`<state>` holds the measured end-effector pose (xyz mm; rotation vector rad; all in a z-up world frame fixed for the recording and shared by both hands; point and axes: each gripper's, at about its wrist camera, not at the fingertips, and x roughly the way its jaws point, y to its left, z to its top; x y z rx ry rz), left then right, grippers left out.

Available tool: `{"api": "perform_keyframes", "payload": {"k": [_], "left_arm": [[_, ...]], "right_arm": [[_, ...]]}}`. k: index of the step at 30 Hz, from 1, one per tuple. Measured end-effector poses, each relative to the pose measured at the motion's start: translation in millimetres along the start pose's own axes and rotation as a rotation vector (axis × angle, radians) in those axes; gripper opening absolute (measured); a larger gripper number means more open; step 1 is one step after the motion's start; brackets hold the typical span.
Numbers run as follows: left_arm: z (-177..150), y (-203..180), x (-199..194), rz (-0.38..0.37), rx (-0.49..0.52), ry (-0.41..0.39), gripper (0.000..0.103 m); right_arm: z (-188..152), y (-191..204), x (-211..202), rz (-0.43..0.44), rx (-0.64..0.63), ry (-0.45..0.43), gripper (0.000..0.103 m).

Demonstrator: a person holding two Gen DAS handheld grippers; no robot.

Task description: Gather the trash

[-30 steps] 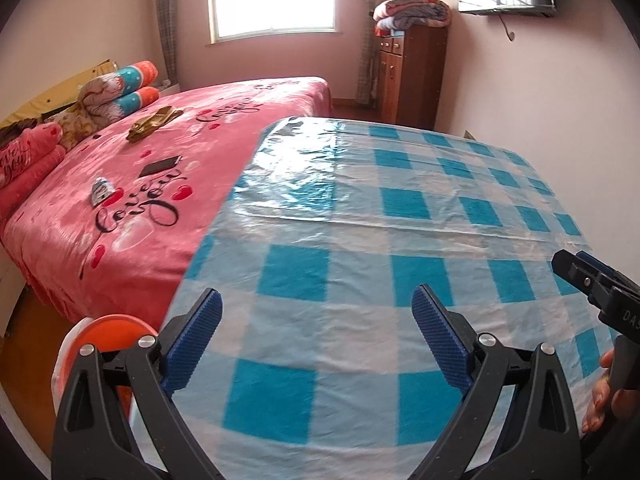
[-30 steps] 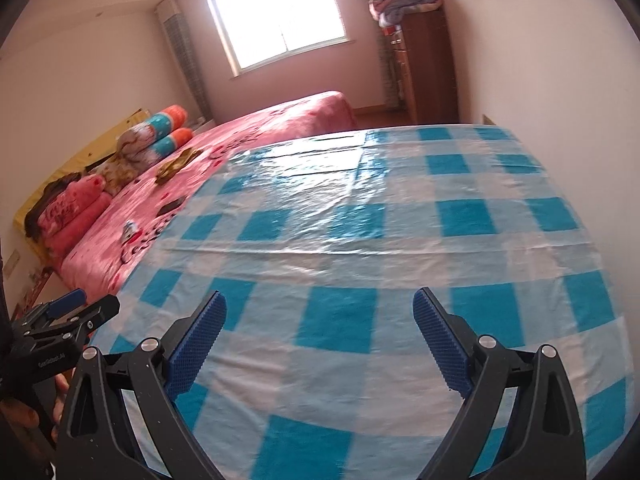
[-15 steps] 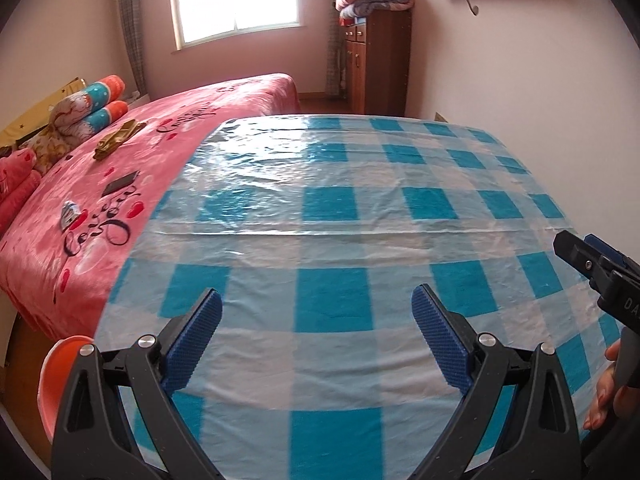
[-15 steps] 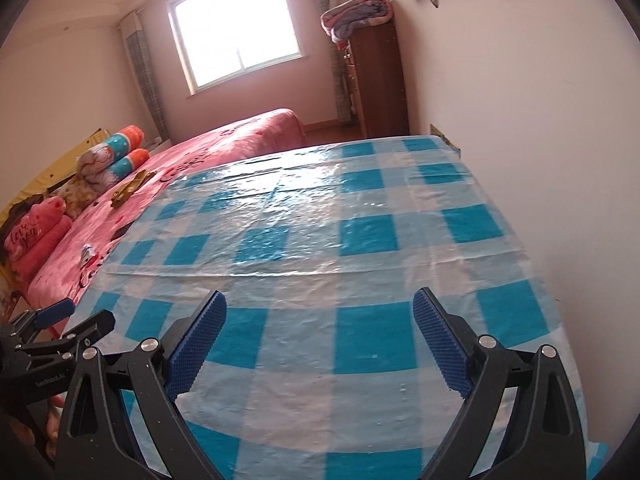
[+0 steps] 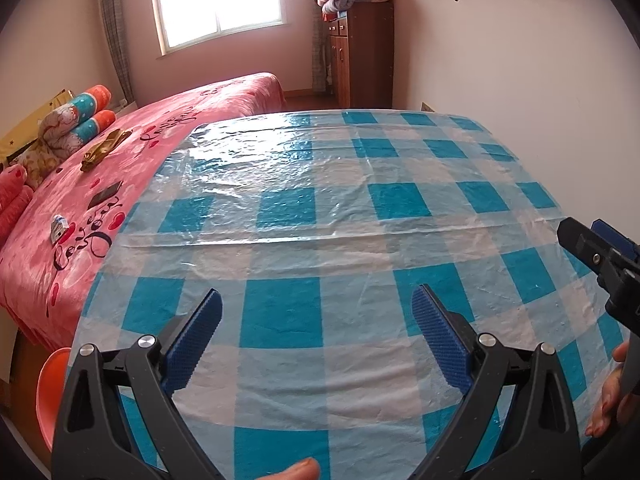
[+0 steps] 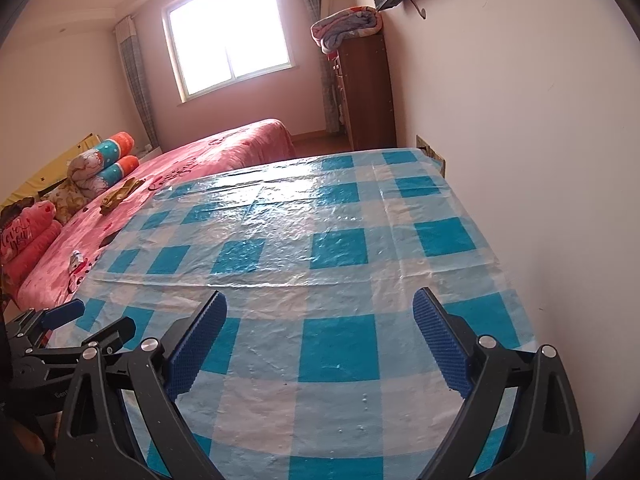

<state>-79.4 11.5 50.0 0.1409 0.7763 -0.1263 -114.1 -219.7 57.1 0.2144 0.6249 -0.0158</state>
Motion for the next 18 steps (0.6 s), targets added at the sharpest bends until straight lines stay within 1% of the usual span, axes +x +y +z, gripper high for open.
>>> {"api": "perform_keyframes", "payload": {"k": [18], "left_arm": [[5.0, -11.2, -3.6, 0.03, 0.017, -0.022, 0.096]], "right_arm": [[1.0, -6.7, -3.5, -0.003, 0.002, -0.019, 0.093]]}}
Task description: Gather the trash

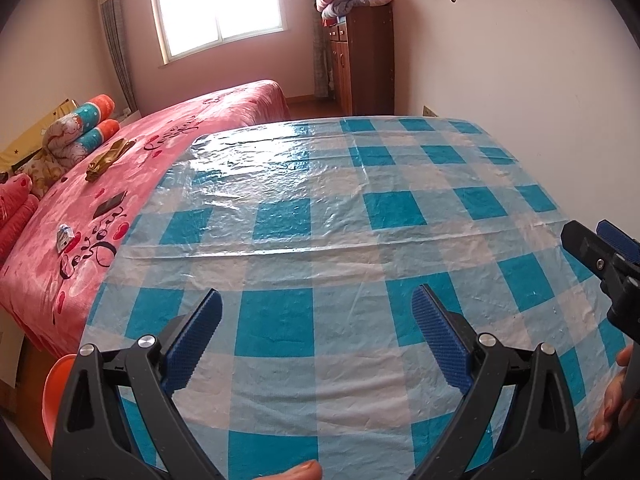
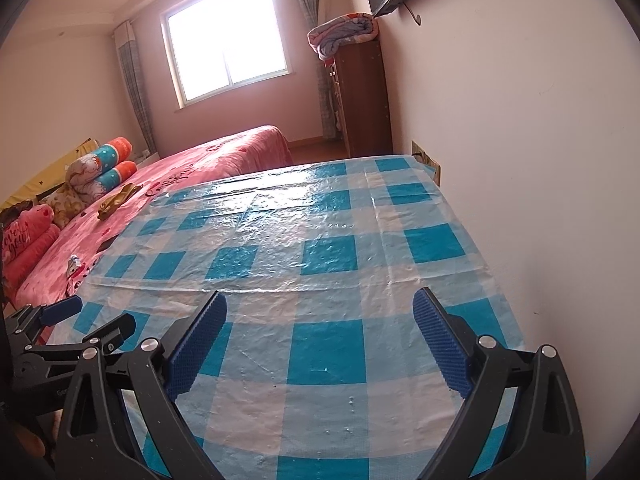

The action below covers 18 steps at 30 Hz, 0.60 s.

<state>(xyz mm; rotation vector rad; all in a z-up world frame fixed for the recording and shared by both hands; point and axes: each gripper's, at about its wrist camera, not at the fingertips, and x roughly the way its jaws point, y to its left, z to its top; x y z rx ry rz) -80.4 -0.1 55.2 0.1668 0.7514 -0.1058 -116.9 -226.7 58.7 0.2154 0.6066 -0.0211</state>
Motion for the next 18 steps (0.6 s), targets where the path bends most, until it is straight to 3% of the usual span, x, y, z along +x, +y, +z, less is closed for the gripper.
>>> {"api": "perform_keyframes", "payload": {"k": [18], "left_arm": [[0.9, -2.3, -2.2, 0.009, 0.004, -0.01, 0.096]], "right_arm": [[0.4, -0.1, 2.2, 0.003, -0.005, 0.009, 0.093]]}}
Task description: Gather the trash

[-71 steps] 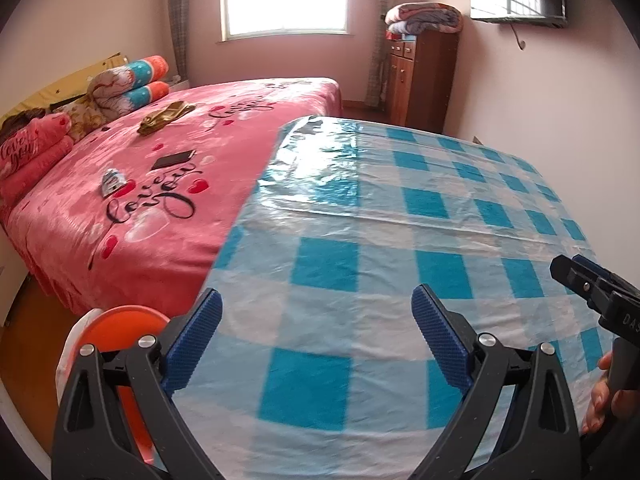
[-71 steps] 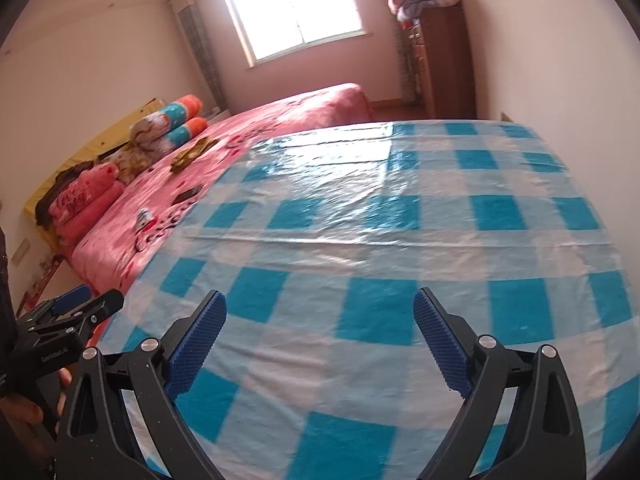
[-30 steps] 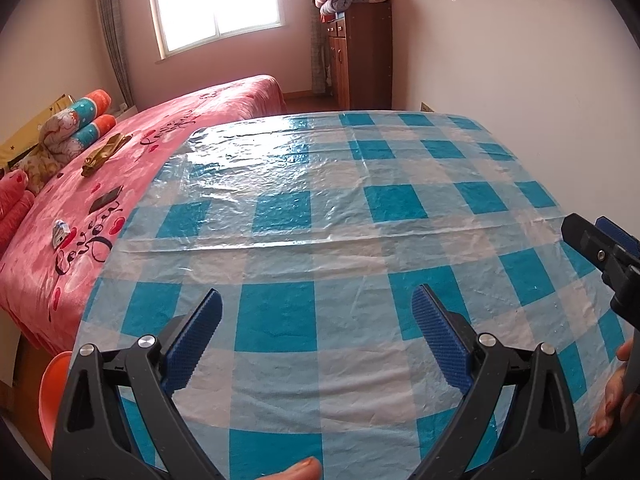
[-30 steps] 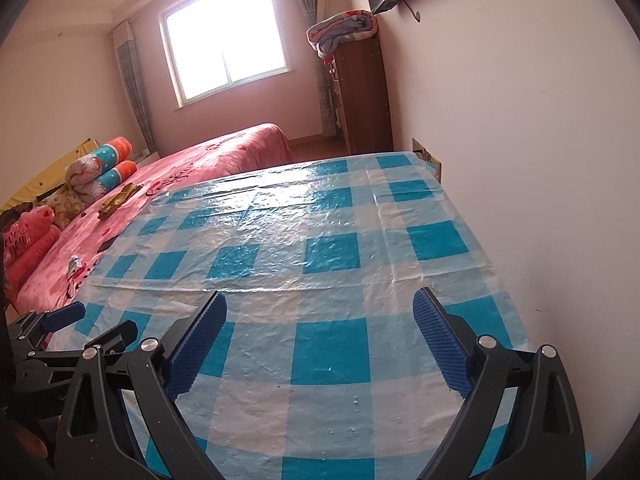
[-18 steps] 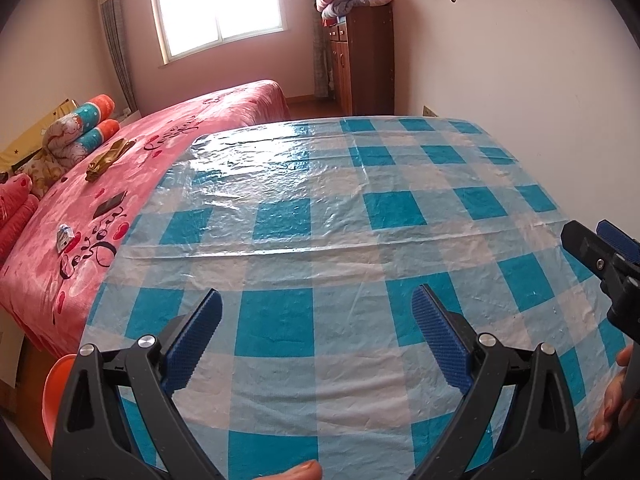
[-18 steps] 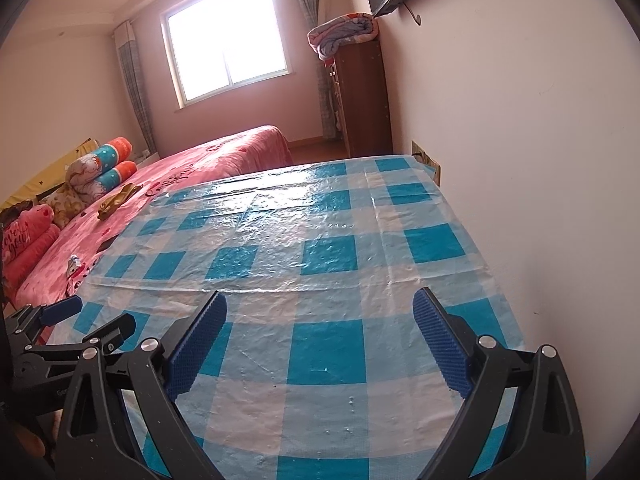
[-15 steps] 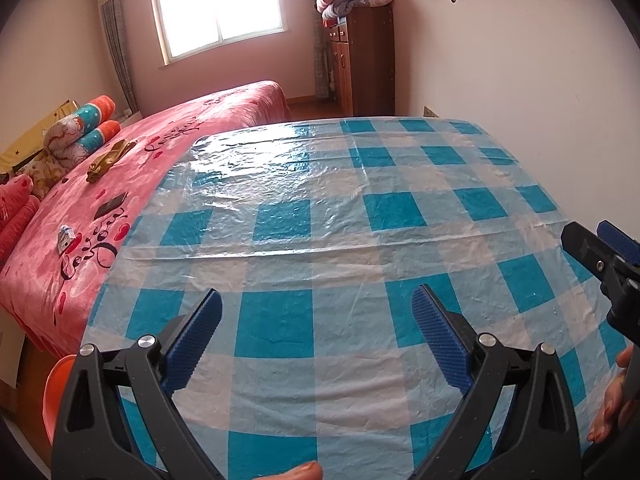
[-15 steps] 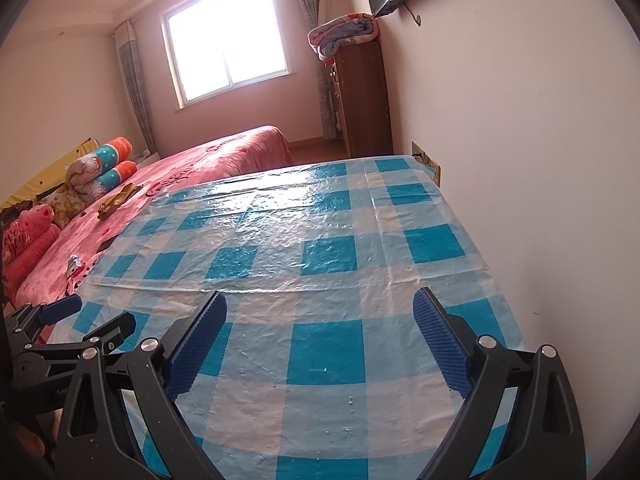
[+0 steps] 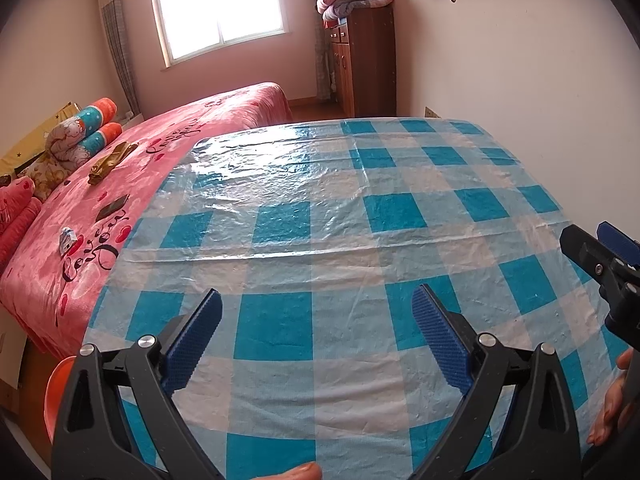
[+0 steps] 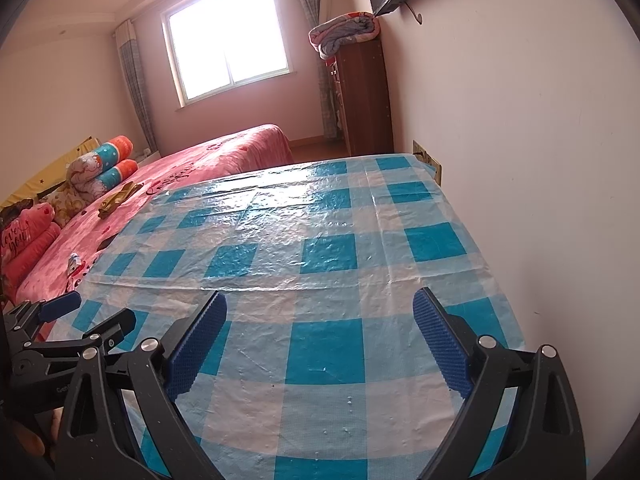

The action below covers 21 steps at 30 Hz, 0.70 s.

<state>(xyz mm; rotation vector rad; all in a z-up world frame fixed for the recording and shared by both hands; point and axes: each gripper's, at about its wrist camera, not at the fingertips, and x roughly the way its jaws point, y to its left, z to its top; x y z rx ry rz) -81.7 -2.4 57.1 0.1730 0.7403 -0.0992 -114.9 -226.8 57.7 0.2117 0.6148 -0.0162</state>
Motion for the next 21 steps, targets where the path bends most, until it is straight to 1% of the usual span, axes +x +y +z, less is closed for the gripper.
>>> {"api": "perform_keyframes", "payload": {"k": [21], "left_arm": [[-2.8, 4.0, 6.9, -0.003, -0.006, 0.003, 0.096]], "right_arm": [[-2.2, 2.1, 7.3, 0.004, -0.014, 0.007, 0.093]]}}
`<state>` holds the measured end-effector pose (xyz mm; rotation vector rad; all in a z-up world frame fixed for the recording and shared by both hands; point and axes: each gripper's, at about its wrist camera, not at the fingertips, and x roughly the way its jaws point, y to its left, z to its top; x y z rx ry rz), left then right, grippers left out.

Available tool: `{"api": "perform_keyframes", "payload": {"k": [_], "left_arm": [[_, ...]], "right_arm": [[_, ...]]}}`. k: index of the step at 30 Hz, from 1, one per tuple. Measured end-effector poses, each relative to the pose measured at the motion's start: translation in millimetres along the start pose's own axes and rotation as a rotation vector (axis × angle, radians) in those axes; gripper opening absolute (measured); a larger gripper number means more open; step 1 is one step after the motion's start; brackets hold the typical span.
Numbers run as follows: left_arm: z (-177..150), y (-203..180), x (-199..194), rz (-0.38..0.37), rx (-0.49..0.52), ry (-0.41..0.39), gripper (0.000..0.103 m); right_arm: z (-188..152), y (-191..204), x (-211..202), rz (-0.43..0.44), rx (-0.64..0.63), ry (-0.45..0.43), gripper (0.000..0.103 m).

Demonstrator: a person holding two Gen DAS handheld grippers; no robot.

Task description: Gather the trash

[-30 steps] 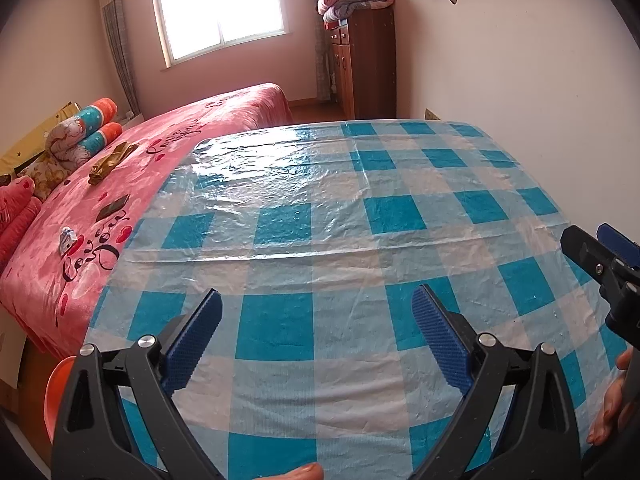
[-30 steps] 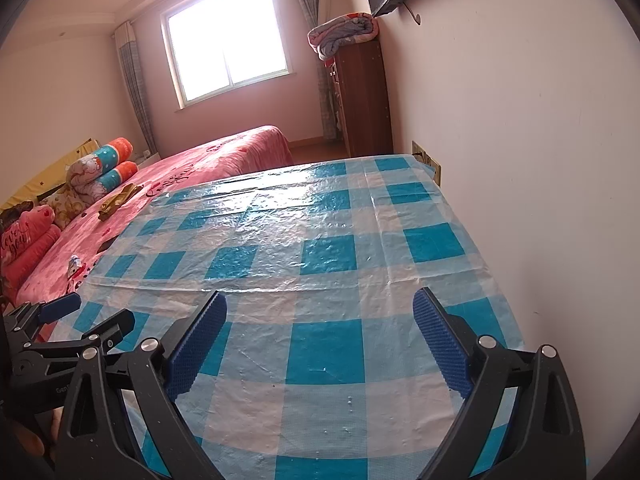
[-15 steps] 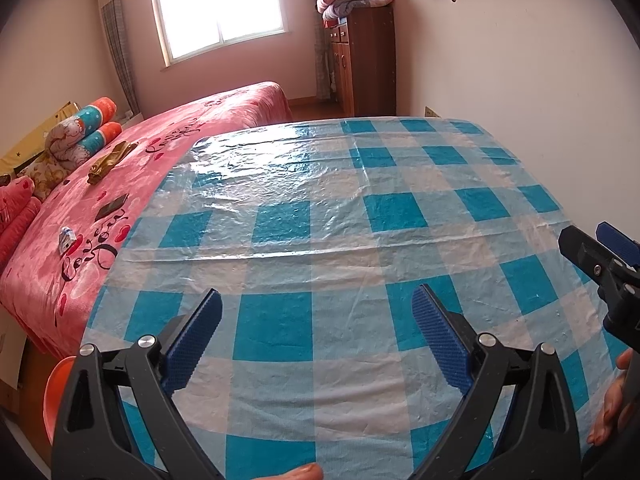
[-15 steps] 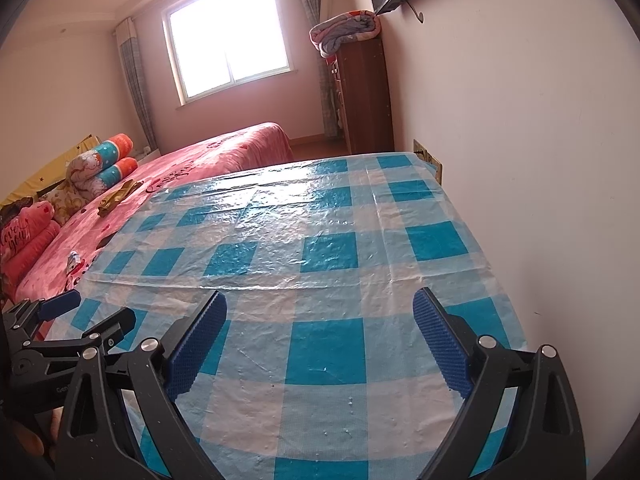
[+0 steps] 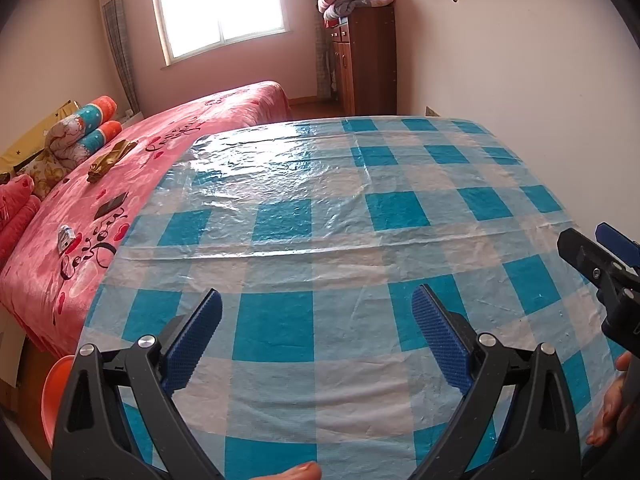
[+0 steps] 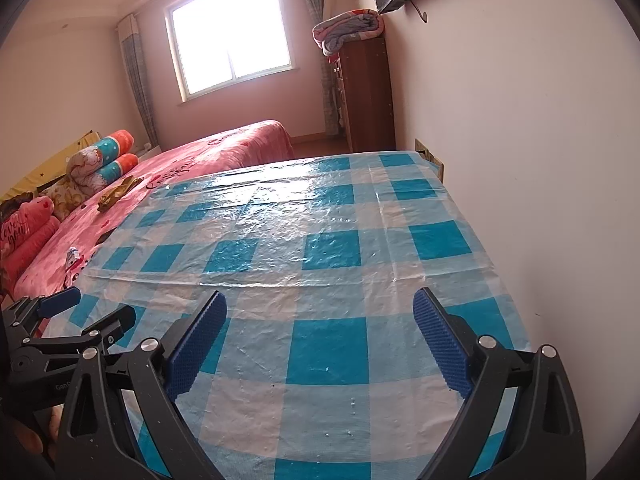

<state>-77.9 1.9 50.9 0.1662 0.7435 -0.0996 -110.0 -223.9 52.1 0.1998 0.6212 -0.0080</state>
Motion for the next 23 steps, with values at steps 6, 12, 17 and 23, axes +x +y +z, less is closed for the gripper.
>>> {"api": "perform_keyframes", "payload": {"k": [6, 12, 17, 23], "left_arm": [[0.1, -1.3, 0.4, -0.001, 0.006, 0.001, 0.096], [2.4, 0.1, 4.2, -0.037, -0.02, 0.011, 0.096], [6.5, -2.4, 21.5, -0.043, -0.037, 0.074, 0.096], [8.8, -9.2, 51.0, -0.028, -0.051, 0.169, 0.096]], "right_arm": [[-0.1, 0.0, 0.8, 0.002, 0.001, 0.0, 0.093], [-0.3, -0.4, 5.0, -0.007, 0.006, 0.022, 0.094], [-0.1, -1.8, 23.5, -0.032, 0.014, 0.091, 0.095], [-1.0, -1.6, 52.3, -0.074, 0.024, 0.205, 0.095]]}}
